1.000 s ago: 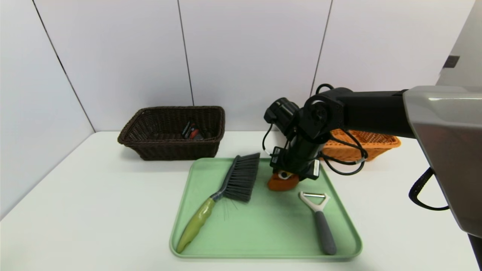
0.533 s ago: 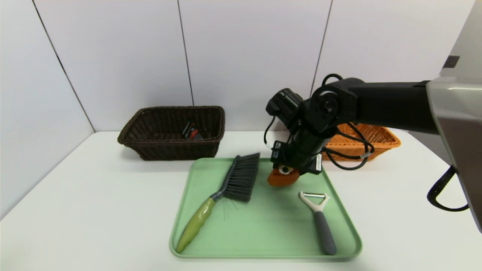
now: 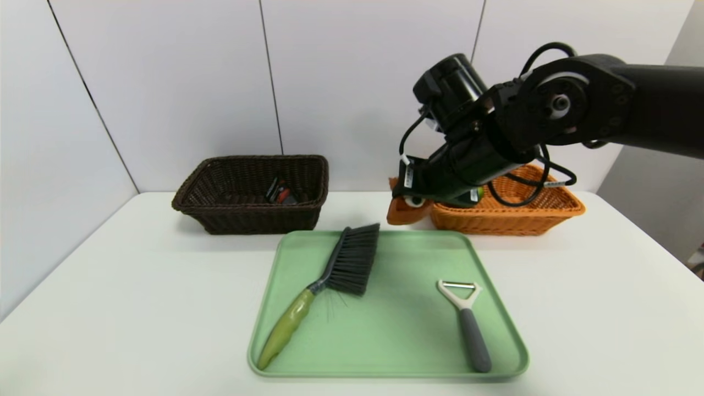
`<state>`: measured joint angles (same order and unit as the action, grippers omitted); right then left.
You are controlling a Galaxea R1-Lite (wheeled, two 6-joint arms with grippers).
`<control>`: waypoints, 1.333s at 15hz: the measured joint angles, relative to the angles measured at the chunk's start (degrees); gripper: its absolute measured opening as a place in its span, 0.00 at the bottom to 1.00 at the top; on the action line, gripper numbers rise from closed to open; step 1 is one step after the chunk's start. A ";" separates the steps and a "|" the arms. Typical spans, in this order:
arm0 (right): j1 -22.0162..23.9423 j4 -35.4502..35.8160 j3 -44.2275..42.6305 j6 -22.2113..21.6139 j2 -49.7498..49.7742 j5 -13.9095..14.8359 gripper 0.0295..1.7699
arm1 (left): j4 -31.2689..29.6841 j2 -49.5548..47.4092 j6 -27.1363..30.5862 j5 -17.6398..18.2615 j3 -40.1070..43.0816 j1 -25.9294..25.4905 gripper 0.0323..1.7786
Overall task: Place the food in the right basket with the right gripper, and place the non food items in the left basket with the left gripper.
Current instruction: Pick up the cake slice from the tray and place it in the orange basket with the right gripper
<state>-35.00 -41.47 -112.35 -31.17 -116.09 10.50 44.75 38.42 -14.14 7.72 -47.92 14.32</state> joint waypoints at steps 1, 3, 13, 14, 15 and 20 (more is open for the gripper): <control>0.66 1.23 0.00 1.49 0.94 0.96 0.51 | 0.00 -0.04 0.01 0.00 0.07 0.00 0.95; 3.04 2.61 0.00 2.16 2.15 2.34 0.51 | 0.01 -0.11 0.01 0.02 0.10 0.00 0.95; 24.64 5.92 0.02 3.78 0.11 -1.68 0.50 | 0.12 -0.61 0.00 0.02 0.21 0.00 0.95; 26.23 5.90 0.02 3.78 -0.76 -1.82 0.50 | 0.11 -0.65 0.00 0.05 0.21 0.00 0.95; 27.72 5.92 0.05 3.69 -1.83 -1.99 0.50 | 0.11 -0.67 0.00 0.02 0.16 0.00 0.95; 31.65 7.19 0.06 3.47 -7.28 -3.54 0.50 | 0.09 -0.76 0.01 -0.04 -0.12 0.00 0.95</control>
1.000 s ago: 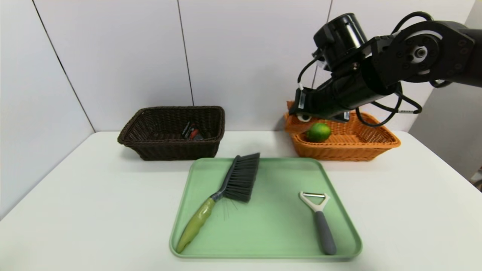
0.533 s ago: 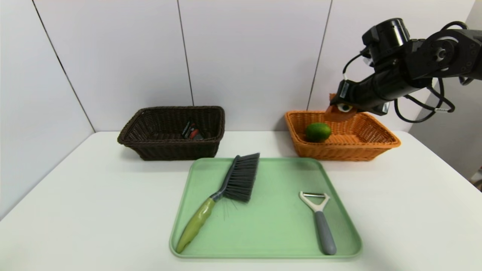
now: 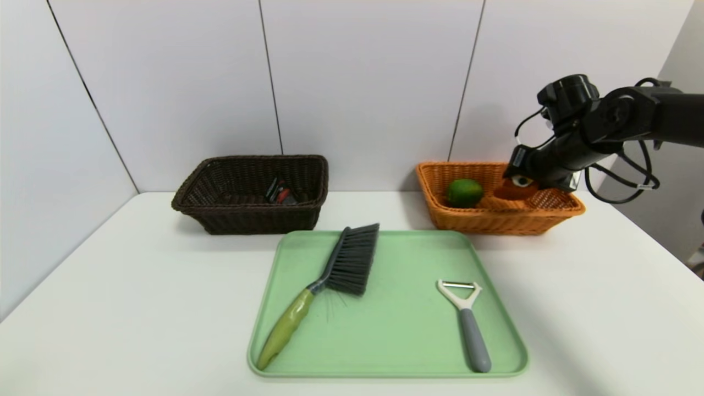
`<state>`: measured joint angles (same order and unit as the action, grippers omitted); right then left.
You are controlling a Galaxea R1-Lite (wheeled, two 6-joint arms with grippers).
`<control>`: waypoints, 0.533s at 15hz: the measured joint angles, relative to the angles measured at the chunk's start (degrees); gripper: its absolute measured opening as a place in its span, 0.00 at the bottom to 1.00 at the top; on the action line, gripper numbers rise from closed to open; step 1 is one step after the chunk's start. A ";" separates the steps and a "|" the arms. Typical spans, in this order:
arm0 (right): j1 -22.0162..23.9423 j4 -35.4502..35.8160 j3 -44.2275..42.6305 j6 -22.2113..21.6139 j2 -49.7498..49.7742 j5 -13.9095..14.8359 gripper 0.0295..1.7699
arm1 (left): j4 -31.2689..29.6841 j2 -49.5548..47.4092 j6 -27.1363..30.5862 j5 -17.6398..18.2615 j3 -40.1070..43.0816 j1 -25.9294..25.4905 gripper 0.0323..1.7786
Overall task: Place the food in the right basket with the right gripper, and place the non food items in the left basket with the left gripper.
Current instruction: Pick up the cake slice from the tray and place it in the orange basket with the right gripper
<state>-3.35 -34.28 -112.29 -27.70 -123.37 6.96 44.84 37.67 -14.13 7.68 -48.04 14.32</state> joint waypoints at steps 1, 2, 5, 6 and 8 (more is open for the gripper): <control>0.41 1.04 -0.01 0.02 -1.08 -0.02 0.50 | -0.02 -0.02 0.00 0.02 -0.11 0.00 0.95; 0.71 1.34 -0.01 0.06 -1.99 0.01 0.50 | 0.00 -0.13 -0.01 0.02 -0.13 0.00 0.95; 0.94 1.76 -0.04 0.00 -4.19 0.12 0.50 | 0.12 -0.51 0.00 0.02 -0.13 0.00 0.95; 1.07 1.82 -0.04 0.00 -4.72 0.32 0.50 | 0.20 -0.66 0.00 -0.05 -0.13 0.00 0.95; 1.24 2.61 -0.06 0.00 -5.38 0.39 0.50 | 0.48 -1.01 0.00 -0.02 -0.13 0.00 0.95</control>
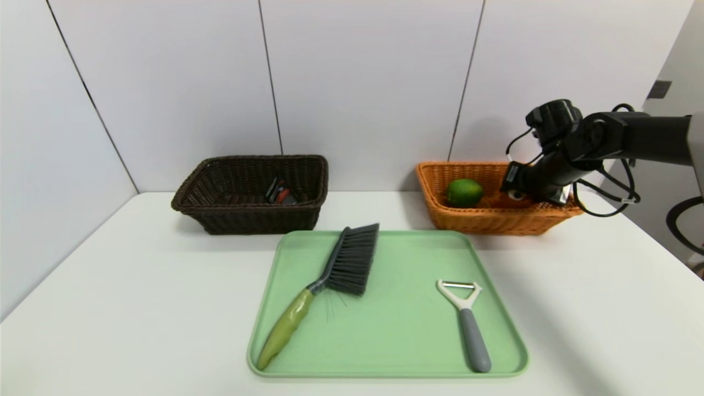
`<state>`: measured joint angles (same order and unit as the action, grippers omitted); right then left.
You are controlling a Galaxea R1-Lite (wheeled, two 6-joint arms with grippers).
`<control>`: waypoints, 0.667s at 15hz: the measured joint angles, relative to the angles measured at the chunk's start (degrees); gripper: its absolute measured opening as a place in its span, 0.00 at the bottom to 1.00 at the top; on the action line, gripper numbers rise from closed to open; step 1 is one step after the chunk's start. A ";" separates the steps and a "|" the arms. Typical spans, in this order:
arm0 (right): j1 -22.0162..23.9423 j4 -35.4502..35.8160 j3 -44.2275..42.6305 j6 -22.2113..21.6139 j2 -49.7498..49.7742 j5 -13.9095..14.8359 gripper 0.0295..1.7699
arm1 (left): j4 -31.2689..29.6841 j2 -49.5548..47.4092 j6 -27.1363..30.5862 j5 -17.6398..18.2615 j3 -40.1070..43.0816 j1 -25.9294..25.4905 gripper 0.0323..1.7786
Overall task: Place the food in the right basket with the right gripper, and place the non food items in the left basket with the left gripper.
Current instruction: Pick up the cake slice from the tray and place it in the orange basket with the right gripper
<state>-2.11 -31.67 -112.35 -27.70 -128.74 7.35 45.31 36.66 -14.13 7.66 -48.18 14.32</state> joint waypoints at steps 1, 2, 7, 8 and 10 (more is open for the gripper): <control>0.00 0.48 0.00 0.06 -0.24 0.00 0.50 | 0.09 -0.22 -0.01 -0.06 0.00 0.00 0.95; -0.01 0.45 0.00 0.09 -0.41 0.06 0.55 | 0.17 -0.41 0.00 -0.06 0.00 0.00 0.95; -0.06 0.37 0.05 0.05 -0.41 0.26 0.76 | 0.17 -1.30 -0.01 -0.27 0.00 0.00 0.95; -0.12 0.17 0.17 0.17 -0.24 0.56 0.79 | 0.16 -1.60 0.00 -0.30 0.02 0.00 0.95; -0.21 0.09 0.63 0.41 0.57 1.99 0.82 | 0.11 -2.49 0.07 -0.27 0.30 0.00 0.95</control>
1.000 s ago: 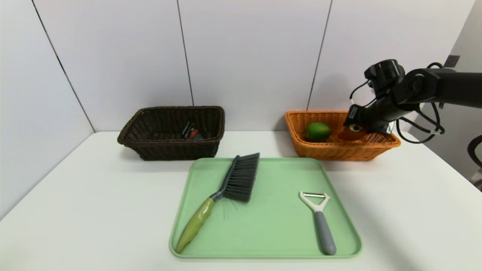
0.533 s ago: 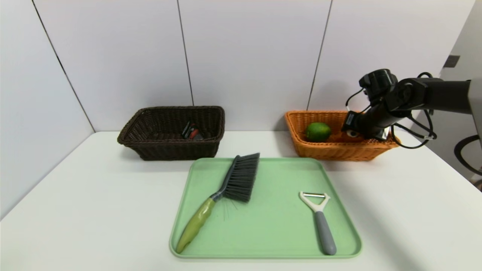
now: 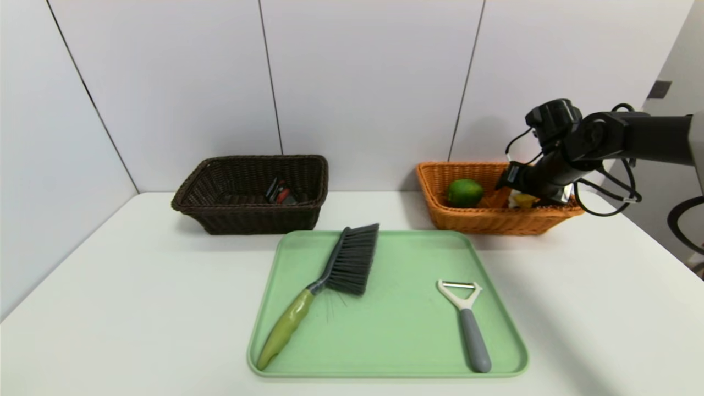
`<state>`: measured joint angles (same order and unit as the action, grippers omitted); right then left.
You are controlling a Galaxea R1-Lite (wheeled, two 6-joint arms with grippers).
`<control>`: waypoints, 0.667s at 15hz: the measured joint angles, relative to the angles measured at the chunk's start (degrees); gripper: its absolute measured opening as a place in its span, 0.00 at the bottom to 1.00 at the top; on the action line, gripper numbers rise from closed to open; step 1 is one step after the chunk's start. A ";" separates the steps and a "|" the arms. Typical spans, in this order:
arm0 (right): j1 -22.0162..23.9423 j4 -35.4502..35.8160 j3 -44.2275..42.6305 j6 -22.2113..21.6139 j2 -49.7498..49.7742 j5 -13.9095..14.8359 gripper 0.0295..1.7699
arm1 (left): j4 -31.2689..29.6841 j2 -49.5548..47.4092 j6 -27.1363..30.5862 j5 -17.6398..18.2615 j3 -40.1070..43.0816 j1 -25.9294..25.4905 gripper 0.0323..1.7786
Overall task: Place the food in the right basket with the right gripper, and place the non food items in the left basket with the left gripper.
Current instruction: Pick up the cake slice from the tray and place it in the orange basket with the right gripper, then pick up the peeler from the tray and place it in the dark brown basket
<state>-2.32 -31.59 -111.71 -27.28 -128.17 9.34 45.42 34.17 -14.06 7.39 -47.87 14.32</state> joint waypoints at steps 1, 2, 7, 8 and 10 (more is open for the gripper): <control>-0.27 -0.02 0.13 0.13 0.44 0.44 0.84 | 0.02 -0.49 0.06 -0.04 0.11 0.00 0.95; -0.51 -0.07 0.22 0.17 0.77 0.50 0.86 | 0.09 -1.05 0.37 -0.04 0.13 0.00 0.95; -2.78 -0.61 0.22 -0.59 5.10 0.24 0.91 | -0.56 -1.79 0.63 0.10 -0.63 0.09 0.95; -3.61 -1.60 0.28 -1.05 6.90 0.24 0.92 | -0.63 -1.32 0.61 0.11 -1.84 0.11 0.95; -6.17 -4.46 0.63 -2.23 11.50 0.22 0.93 | -0.56 0.44 0.50 0.16 -5.16 0.15 0.95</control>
<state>-8.48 -36.05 -111.08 -29.51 -116.68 9.56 44.86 34.61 -13.56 7.55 -53.03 14.47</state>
